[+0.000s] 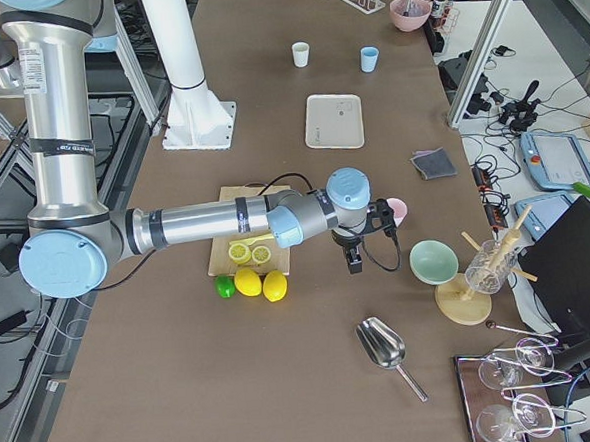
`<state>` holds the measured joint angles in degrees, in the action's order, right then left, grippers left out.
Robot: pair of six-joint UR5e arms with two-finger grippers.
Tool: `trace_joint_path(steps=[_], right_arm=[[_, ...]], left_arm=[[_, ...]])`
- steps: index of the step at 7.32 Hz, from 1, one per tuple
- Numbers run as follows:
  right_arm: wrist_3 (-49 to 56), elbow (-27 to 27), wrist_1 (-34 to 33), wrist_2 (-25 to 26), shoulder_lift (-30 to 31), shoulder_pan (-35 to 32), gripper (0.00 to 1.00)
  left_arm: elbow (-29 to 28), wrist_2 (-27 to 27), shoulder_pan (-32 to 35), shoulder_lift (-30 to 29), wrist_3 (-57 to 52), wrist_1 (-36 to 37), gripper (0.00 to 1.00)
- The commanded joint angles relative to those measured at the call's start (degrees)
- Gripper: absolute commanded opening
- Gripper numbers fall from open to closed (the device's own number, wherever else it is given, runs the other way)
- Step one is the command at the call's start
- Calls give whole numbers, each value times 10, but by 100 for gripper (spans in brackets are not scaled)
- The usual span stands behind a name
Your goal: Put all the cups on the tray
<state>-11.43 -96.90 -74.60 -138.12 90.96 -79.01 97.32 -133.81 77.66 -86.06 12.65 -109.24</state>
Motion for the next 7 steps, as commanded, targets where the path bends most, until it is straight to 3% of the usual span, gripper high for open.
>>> trace_joint_path(steps=[1, 7], right_arm=[[0, 0, 1, 0, -2, 0, 100], [1, 0, 2, 1, -6, 0, 100]], left_arm=[[-1, -5, -1, 4, 1, -3, 98], [19, -1, -1, 3, 6, -25, 98]])
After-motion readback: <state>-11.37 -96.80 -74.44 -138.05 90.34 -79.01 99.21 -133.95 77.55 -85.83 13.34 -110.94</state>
